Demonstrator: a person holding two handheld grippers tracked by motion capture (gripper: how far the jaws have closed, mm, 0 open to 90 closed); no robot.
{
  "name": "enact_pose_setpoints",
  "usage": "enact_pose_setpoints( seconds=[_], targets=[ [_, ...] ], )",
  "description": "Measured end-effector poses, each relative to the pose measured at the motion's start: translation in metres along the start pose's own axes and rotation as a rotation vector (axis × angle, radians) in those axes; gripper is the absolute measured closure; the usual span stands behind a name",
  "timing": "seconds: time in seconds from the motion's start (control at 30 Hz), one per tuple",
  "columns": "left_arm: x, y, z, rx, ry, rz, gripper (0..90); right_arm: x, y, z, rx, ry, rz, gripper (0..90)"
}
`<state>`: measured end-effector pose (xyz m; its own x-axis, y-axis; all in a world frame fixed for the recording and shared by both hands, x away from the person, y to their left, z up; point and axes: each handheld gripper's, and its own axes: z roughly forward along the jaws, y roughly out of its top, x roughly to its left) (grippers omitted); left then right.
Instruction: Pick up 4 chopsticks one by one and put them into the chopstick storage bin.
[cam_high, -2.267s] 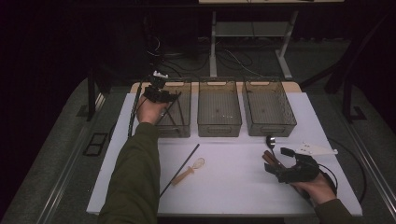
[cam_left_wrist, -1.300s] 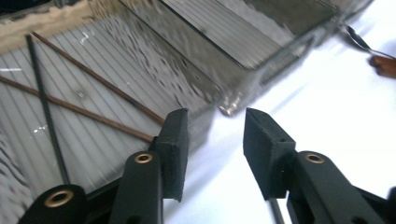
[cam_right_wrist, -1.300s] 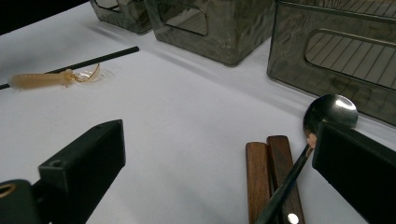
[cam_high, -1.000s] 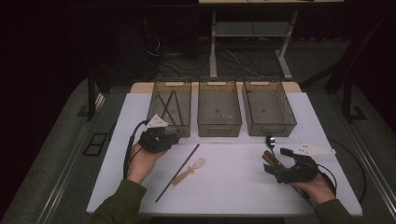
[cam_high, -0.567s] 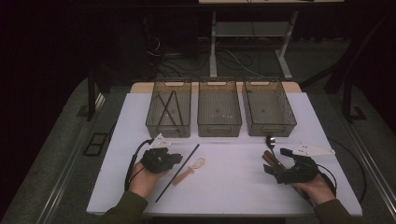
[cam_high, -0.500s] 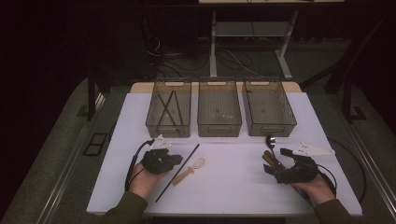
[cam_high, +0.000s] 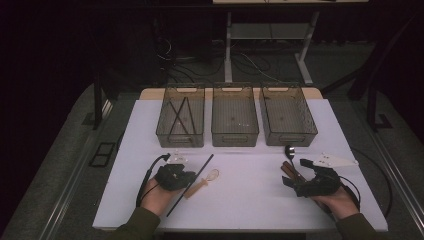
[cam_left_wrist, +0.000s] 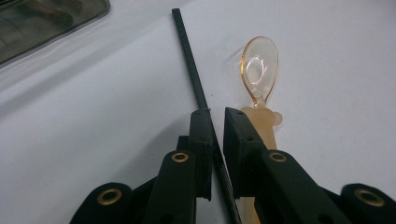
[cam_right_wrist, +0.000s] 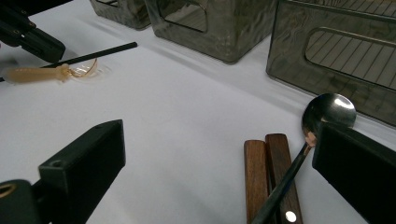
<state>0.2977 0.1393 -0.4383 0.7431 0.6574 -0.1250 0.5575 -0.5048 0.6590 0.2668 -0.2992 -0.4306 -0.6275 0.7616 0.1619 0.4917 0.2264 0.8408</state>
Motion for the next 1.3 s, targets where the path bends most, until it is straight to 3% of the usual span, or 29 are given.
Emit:
enact_pose_setpoints(
  seconds=[0.57, 0.9, 1.3],
  targets=[
    [-0.0048, 0.0012, 0.0053, 0.039, 0.036, 0.040, 83.2, 0.0002, 0.0003, -0.0002, -0.002, 0.001, -0.004, 2.5],
    [-0.0054, 0.0042, 0.0055, 0.054, 0.078, 0.073, 85.1, -0.0002, 0.0004, -0.0008, -0.002, 0.001, -0.002, 2.5],
    [0.0028, 0.0040, 0.0030, 0.056, 0.067, 0.050, 85.9, -0.0001, 0.0009, -0.0011, -0.005, 0.002, -0.005, 2.5]
  ],
)
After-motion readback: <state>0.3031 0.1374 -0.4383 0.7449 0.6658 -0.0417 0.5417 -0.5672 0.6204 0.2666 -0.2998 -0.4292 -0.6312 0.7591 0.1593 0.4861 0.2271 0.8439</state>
